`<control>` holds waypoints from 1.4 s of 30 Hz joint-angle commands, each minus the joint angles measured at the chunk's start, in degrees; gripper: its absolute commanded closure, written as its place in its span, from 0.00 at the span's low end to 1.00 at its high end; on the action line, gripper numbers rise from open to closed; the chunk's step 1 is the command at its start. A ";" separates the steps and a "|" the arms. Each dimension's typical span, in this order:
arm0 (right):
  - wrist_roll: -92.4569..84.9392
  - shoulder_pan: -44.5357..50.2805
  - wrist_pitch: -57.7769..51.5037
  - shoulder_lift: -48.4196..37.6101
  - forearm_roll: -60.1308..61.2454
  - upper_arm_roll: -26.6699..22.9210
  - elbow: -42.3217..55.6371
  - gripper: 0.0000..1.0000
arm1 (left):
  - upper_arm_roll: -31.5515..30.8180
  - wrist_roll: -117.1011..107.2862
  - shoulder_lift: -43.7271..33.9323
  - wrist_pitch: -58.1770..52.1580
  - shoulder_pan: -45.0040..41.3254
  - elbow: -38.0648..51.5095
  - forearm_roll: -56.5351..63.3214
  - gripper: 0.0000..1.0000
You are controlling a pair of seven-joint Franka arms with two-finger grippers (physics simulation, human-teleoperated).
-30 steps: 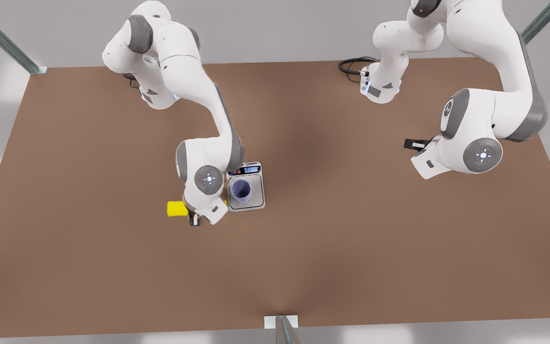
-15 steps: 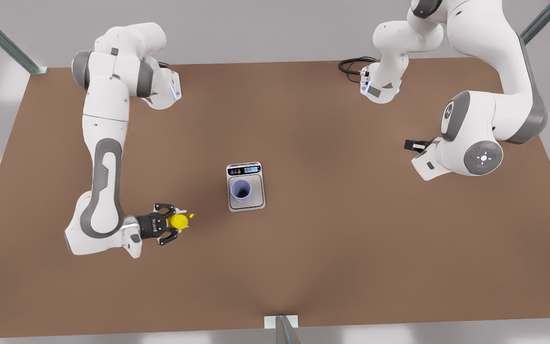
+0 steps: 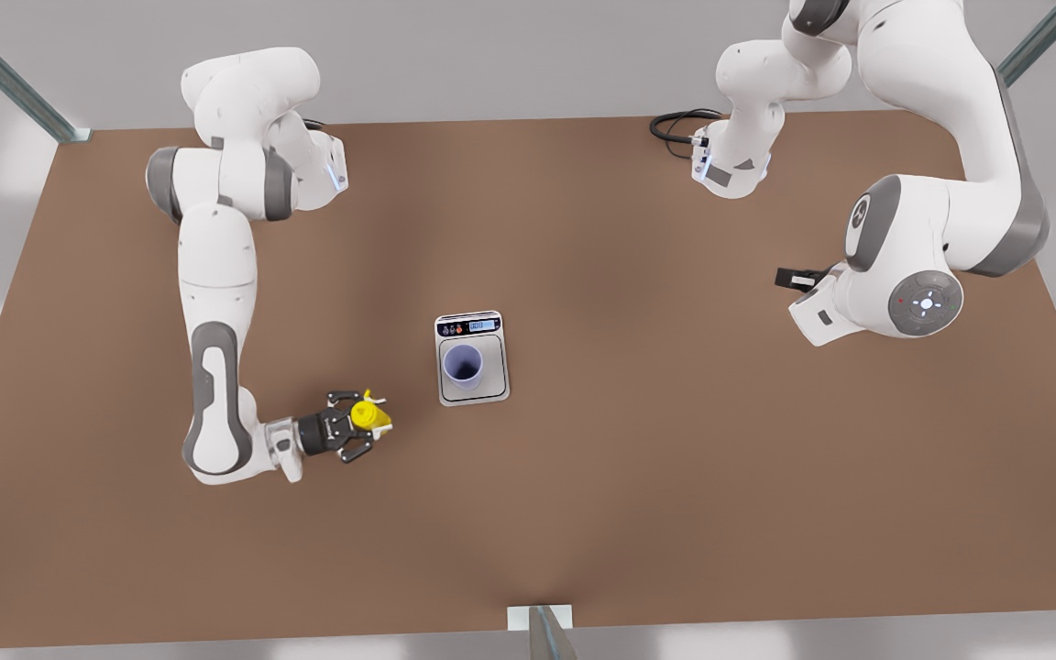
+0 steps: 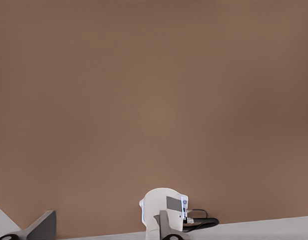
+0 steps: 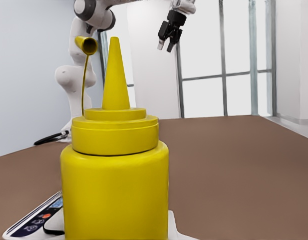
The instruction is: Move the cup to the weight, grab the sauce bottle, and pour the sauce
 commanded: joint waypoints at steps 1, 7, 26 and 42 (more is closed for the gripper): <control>-23.89 -0.17 -1.26 0.64 1.07 0.41 0.03 0.44 | -0.02 0.05 -0.09 -0.12 -0.05 0.02 0.04 0.00; -24.59 -0.34 -0.56 1.60 1.25 0.41 0.11 0.44 | -0.02 0.06 0.00 -0.12 0.04 0.02 0.04 0.00; -2.00 0.01 0.14 2.66 -0.25 0.32 0.03 0.43 | -0.02 0.05 0.52 -0.83 0.04 0.02 0.22 0.00; -3.85 -0.43 -0.47 3.36 -0.16 0.41 0.46 0.00 | -0.02 0.05 0.43 -0.83 -0.14 0.11 0.39 0.00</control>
